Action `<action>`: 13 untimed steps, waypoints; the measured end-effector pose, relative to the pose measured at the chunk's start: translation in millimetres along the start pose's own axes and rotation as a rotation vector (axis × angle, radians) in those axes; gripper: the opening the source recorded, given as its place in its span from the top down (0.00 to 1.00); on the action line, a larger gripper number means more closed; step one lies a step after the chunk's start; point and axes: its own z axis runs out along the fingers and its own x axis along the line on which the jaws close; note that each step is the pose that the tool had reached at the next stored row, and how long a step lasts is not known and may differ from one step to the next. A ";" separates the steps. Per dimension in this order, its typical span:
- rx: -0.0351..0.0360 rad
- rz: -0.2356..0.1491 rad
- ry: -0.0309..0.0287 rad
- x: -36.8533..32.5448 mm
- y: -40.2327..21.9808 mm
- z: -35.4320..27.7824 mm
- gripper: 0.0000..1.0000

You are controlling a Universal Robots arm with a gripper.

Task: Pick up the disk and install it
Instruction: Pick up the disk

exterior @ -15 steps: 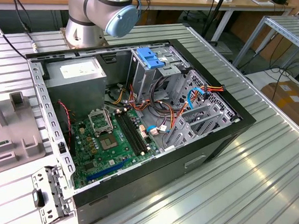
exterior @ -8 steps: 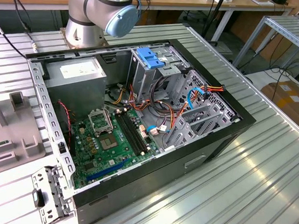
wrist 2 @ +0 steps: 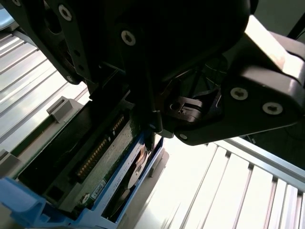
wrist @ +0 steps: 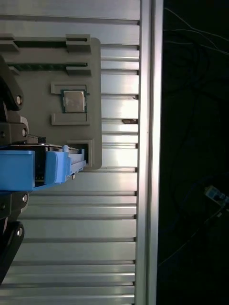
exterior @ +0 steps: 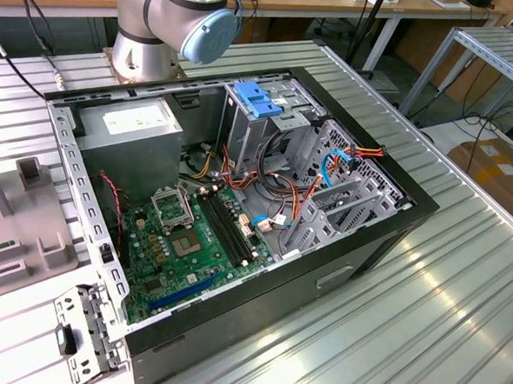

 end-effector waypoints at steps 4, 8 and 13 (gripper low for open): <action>-0.0003 0.000 0.0045 0.0 0.1 -0.8 0.64; -0.0003 0.000 0.0046 -0.1 0.2 -4.0 0.64; -0.0001 0.000 0.0045 -0.2 0.4 -8.0 0.64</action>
